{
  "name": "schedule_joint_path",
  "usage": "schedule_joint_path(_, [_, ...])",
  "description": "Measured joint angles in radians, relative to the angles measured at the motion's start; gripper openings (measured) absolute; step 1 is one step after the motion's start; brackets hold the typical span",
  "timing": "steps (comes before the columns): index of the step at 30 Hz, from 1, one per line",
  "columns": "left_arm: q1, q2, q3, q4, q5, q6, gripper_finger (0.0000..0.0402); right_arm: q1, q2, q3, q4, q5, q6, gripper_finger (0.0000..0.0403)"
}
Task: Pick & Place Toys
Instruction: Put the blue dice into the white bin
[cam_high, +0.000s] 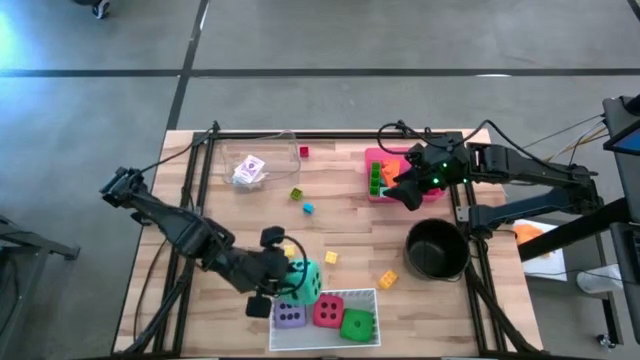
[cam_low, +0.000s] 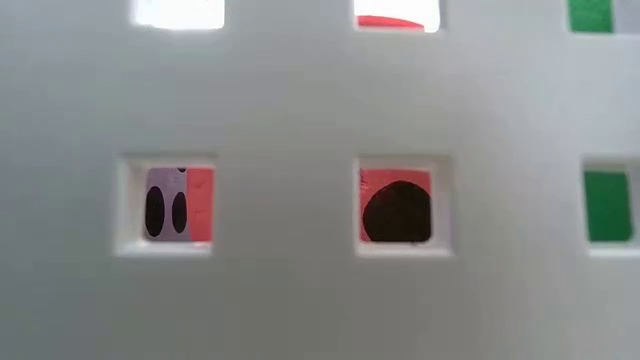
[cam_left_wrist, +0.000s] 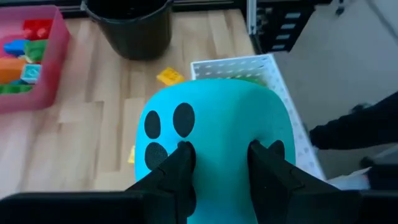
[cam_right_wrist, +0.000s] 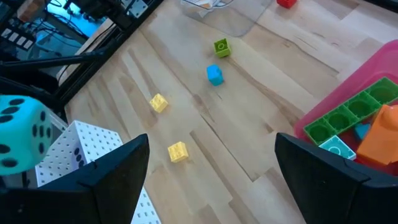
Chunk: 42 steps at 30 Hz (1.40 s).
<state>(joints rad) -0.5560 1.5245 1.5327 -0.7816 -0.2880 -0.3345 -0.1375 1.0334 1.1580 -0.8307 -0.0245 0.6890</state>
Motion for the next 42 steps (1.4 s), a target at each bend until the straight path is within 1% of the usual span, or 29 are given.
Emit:
schedule_joint_path(4, [-0.034,0.031,0.0,0.003,-0.023,-0.036,0.012,0.0,0.008,0.0,0.0,-0.001,0.0,0.034])
schedule_joint_path(12, [-0.081,0.11,0.0,0.007,0.0,-0.107,0.012,-0.001,0.01,0.0,0.0,-0.001,0.0,0.034])
schedule_joint_path(16, [-0.095,0.136,0.0,0.018,0.002,-0.112,0.012,0.0,0.01,0.0,0.0,-0.001,0.0,0.034])
schedule_joint_path(21, [-0.099,0.178,0.0,0.04,0.064,-0.112,0.012,0.0,0.01,0.0,0.0,-0.001,0.0,0.034])
schedule_joint_path(24, [-0.1,0.201,0.0,0.047,0.078,-0.112,0.012,0.0,0.01,0.0,0.0,-0.001,0.0,0.034])
schedule_joint_path(42, [-0.095,0.229,0.0,0.052,0.148,-0.085,0.0116,0.0,0.01,0.0,0.0,0.0,0.0,0.034])
